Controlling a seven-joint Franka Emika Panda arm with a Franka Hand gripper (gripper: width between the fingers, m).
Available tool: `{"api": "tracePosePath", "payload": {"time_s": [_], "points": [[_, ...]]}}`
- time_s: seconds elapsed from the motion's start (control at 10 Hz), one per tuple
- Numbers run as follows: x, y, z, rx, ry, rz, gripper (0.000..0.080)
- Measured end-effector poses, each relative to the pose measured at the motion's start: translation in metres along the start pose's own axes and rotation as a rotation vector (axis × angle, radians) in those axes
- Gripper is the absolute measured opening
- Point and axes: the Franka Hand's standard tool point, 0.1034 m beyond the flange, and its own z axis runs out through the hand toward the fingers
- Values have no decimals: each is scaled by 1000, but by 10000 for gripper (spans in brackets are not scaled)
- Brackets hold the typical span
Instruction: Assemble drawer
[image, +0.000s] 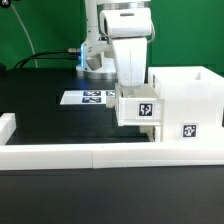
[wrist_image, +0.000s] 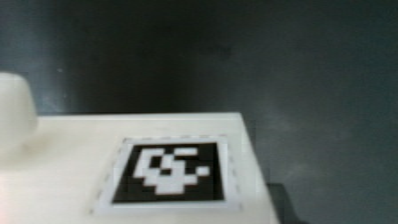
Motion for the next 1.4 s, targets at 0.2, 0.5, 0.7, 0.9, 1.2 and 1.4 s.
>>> {"api": "tracePosePath", "payload": {"time_s": [0.2, 0.5, 0.7, 0.9, 1.2, 1.4], "points": [[1, 0, 0, 1, 0, -1, 42], [10, 4, 1, 7, -4, -48, 42], [8, 3, 1, 5, -4, -36, 42], [6, 4, -10, -10, -10, -13, 395], [2, 9, -35, -23, -28, -4, 624], [-7, 12, -43, -32, -34, 1, 642]]}}
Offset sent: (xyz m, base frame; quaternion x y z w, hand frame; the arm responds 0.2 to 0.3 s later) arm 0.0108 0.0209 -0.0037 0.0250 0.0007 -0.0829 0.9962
